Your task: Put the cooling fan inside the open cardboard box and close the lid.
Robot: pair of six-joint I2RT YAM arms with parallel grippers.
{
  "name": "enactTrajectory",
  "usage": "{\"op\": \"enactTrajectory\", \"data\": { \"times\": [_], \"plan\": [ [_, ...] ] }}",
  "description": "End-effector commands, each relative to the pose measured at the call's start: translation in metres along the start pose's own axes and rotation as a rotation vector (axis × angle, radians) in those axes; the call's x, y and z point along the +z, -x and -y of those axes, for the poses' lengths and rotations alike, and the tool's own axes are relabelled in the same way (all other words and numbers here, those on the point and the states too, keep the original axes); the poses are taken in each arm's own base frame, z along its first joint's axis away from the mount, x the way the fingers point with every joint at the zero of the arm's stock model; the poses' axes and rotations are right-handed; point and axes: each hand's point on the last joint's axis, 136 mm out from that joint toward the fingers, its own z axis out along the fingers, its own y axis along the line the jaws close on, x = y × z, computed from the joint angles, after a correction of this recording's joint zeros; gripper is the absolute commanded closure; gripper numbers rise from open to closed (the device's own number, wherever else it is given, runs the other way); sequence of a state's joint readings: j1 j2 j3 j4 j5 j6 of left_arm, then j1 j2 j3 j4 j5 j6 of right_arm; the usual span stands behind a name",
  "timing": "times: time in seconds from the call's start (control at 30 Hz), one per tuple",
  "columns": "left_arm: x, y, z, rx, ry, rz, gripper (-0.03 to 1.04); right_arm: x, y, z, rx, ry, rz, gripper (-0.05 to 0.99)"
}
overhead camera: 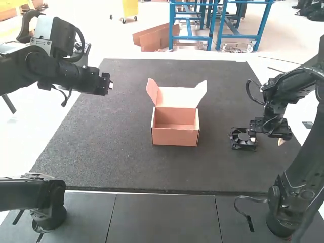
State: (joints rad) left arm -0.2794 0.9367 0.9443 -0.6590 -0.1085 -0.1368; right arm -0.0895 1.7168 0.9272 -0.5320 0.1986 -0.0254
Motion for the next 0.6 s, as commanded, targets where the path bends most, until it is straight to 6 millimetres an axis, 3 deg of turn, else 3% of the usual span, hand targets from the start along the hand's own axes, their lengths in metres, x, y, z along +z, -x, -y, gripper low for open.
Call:
{"op": "enactTrajectory", "data": {
  "times": [0.0, 0.2, 0.37, 0.57],
  "plan": [
    [-0.004, 0.009, -0.004, -0.012, 0.013, 0.021, 0.04, 0.012, -0.013, 0.000, -0.006, 0.011, -0.056, 0.19],
    [-0.006, 0.011, -0.004, -0.013, 0.013, 0.024, 0.04, 0.013, -0.013, -0.012, 0.009, 0.072, -0.053, 0.65],
    [-0.005, 0.010, -0.004, -0.012, 0.015, 0.019, 0.04, 0.016, -0.019, -0.024, 0.013, 0.137, -0.063, 0.95],
    [-0.003, 0.004, -0.004, -0.009, 0.015, 0.003, 0.04, 0.013, -0.016, -0.031, 0.040, 0.181, -0.045, 0.95]
  ]
}}
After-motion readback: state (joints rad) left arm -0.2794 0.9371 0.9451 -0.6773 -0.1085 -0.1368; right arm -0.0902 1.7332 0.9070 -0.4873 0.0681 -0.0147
